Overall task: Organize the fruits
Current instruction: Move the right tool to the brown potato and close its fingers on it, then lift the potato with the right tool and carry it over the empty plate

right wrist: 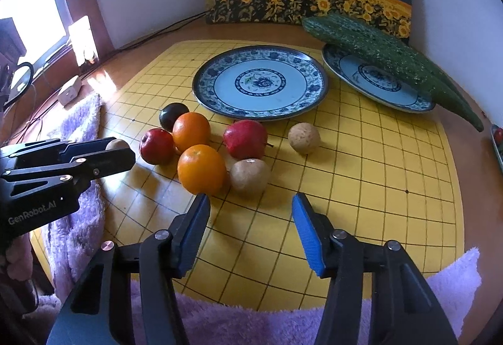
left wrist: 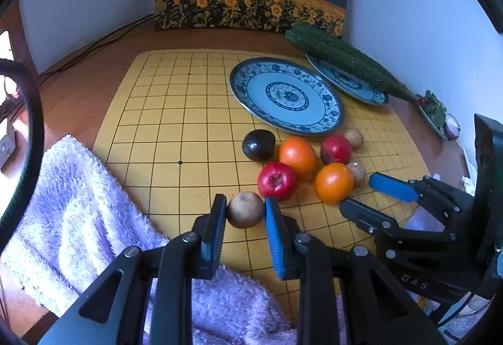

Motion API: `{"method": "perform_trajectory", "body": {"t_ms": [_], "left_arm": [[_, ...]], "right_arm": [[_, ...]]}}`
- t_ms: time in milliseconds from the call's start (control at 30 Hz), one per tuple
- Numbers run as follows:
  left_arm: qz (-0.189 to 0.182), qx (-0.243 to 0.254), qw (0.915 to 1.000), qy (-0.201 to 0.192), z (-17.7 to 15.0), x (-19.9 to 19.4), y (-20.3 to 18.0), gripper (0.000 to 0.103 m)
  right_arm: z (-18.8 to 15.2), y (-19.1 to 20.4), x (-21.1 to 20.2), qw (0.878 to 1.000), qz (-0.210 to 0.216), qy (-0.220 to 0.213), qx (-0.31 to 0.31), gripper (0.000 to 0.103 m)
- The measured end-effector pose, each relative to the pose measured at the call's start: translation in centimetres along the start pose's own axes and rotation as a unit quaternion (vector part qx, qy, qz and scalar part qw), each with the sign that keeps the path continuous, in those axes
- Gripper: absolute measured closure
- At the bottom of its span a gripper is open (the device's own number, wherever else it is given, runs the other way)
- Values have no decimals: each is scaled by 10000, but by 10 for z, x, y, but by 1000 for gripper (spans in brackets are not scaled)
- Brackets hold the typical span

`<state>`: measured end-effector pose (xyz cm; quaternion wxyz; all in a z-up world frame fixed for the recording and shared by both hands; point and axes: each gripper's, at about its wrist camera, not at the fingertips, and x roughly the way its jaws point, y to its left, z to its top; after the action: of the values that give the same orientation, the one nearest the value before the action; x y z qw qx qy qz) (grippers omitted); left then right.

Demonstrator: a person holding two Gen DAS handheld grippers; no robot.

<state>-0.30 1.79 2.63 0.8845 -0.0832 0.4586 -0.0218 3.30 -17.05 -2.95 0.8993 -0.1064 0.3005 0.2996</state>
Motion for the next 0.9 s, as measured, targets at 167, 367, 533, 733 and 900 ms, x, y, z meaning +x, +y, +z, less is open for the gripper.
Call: {"method": "perform_trajectory", "body": {"t_ms": [167, 367, 533, 733, 900], "left_arm": [[-59, -56, 10000, -9, 3, 1, 6, 77], [-131, -60, 9998, -111, 4, -3, 9, 77], [-142, -18, 9999, -67, 4, -1, 8, 77], [-177, 28, 9998, -71, 5, -1, 4, 77], [-178, 114, 9998, -68, 8, -2, -1, 77]], "right_arm": [[4, 3, 3, 10000, 7, -6, -21, 53], [7, 4, 5, 10000, -1, -8, -56, 61], [9, 3, 7, 10000, 68, -18, -42, 62], [9, 5, 7, 9999, -2, -81, -145, 73], [8, -4, 5, 9999, 91, -88, 26, 75]]}}
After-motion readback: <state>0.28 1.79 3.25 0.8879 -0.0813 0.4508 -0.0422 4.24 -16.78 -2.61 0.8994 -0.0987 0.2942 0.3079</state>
